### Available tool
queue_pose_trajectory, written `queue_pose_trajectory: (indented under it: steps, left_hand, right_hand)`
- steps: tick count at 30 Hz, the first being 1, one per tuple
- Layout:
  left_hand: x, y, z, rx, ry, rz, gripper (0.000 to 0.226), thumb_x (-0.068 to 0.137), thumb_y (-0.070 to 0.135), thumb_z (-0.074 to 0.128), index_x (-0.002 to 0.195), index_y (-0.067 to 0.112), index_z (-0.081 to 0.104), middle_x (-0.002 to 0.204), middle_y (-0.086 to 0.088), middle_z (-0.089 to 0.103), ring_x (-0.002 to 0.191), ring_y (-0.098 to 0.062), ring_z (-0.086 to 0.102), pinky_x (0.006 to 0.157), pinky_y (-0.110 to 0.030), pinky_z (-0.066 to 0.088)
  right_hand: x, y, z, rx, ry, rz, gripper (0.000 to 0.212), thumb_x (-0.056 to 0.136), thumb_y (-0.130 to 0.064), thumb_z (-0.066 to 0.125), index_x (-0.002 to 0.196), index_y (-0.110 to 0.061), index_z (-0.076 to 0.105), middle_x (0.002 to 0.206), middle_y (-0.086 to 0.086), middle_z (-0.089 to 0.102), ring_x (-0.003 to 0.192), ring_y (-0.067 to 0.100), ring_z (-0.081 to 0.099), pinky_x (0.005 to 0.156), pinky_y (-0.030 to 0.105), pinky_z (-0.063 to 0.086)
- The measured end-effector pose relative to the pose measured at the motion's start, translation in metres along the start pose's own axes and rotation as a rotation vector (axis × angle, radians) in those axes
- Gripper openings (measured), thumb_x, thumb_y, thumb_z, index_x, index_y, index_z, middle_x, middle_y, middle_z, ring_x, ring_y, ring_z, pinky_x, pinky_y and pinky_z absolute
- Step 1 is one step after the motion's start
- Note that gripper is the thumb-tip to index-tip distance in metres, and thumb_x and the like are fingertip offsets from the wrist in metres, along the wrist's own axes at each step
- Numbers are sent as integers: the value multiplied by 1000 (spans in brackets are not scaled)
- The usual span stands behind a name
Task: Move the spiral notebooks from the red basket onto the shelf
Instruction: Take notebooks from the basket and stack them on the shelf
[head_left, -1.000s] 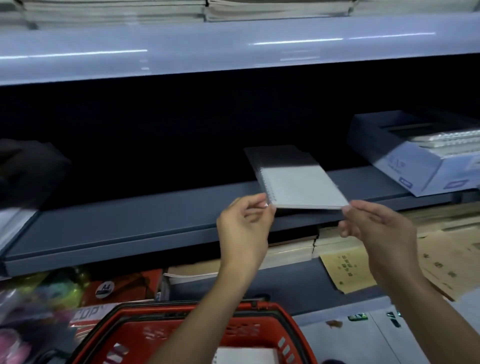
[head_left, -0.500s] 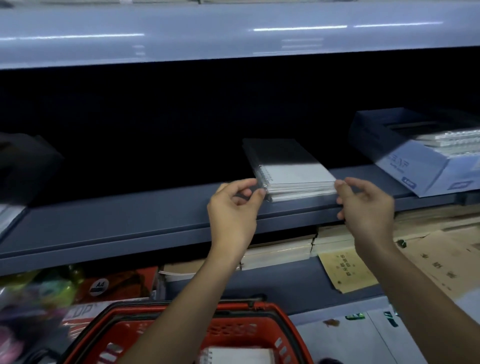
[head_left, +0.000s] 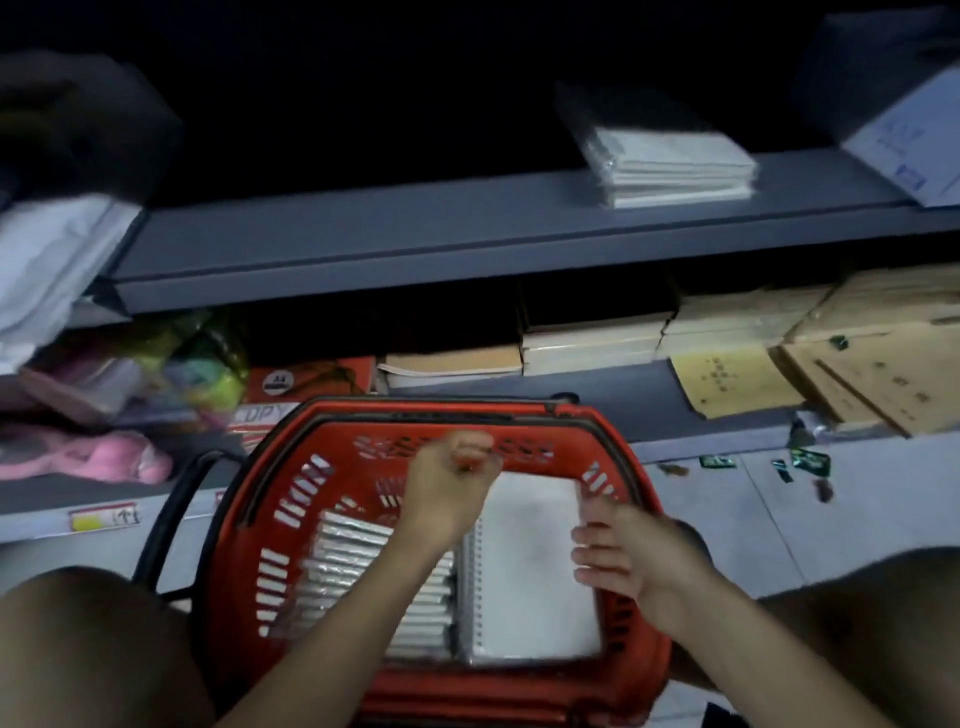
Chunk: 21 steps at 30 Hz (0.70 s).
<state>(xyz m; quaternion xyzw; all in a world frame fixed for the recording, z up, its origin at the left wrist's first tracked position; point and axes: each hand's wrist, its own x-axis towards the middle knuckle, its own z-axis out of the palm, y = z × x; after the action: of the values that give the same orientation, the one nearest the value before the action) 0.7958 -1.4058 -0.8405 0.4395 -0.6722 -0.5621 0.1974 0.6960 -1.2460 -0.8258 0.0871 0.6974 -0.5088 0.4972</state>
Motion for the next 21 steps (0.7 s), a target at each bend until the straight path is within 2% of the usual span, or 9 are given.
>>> queue_pose_trajectory:
  steps: [3, 6, 8, 12, 14, 16, 17, 19, 21]
  left_hand:
    - [-25, -54, -6, 263, -150, -190, 16, 81, 1, 71, 92, 12, 69, 83, 2, 66, 83, -12, 64, 67, -7, 44]
    - [-42, -76, -5, 416, -206, -242, 18, 78, 6, 70, 87, 17, 60, 85, 0, 66, 82, -16, 64, 64, -16, 42]
    - [-47, -78, -1, 440, -173, -248, 16, 77, 6, 68, 87, 14, 61, 90, -5, 72, 82, -19, 66, 66, -17, 42]
    - [-52, -80, 2, 393, -163, -307, 30, 78, 14, 67, 107, 9, 66, 103, -4, 75, 96, -22, 71, 77, -23, 52]
    - [-54, -80, 1, 359, -168, -330, 27, 78, 12, 62, 105, 13, 68, 103, -2, 76, 96, -21, 71, 82, -25, 54]
    - [-57, -78, -1, 296, -198, -361, 22, 77, 13, 58, 93, 20, 72, 97, 1, 77, 91, -18, 72, 84, -28, 57]
    - [-58, -77, -2, 252, -210, -380, 19, 77, 13, 57, 85, 22, 73, 91, 2, 77, 84, -17, 72, 80, -28, 58]
    - [-61, -71, -4, 166, -212, -404, 19, 84, 11, 58, 73, 22, 68, 77, 4, 73, 64, -13, 66, 60, -22, 54]
    - [-63, -64, -6, 90, -198, -416, 25, 91, 11, 59, 72, 26, 62, 69, 7, 65, 54, -8, 57, 51, -18, 44]
  right_hand:
    - [28, 46, 3, -186, 113, -22, 24, 92, -25, 67, 105, -4, 65, 94, 8, 63, 92, 26, 61, 81, 38, 54]
    - [34, 74, 10, -442, 177, -85, 34, 90, -29, 66, 116, -7, 68, 109, 5, 70, 103, 24, 65, 83, 28, 49]
    - [31, 80, 15, -519, 193, -116, 32, 91, -29, 64, 116, -10, 69, 108, 2, 69, 109, 23, 65, 86, 26, 47]
    - [24, 78, 21, -531, 202, -135, 12, 92, -23, 65, 93, -13, 71, 91, -3, 64, 94, 20, 63, 82, 25, 46]
    - [25, 78, 22, -485, 206, -114, 12, 89, -22, 67, 87, -11, 71, 90, 0, 70, 85, 17, 64, 76, 26, 46]
    - [28, 80, 21, -442, 220, -99, 17, 85, -22, 70, 92, -8, 73, 91, 6, 73, 83, 19, 67, 72, 28, 50]
    - [29, 80, 20, -414, 226, -95, 18, 83, -21, 72, 94, -6, 72, 92, 8, 74, 82, 20, 67, 70, 28, 50]
    - [26, 78, 17, -336, 222, -96, 15, 83, -16, 75, 90, -3, 71, 92, 12, 73, 76, 22, 65, 63, 28, 48]
    - [22, 75, 14, -236, 196, -86, 9, 85, -9, 75, 84, -2, 69, 87, 12, 69, 72, 20, 62, 67, 31, 49]
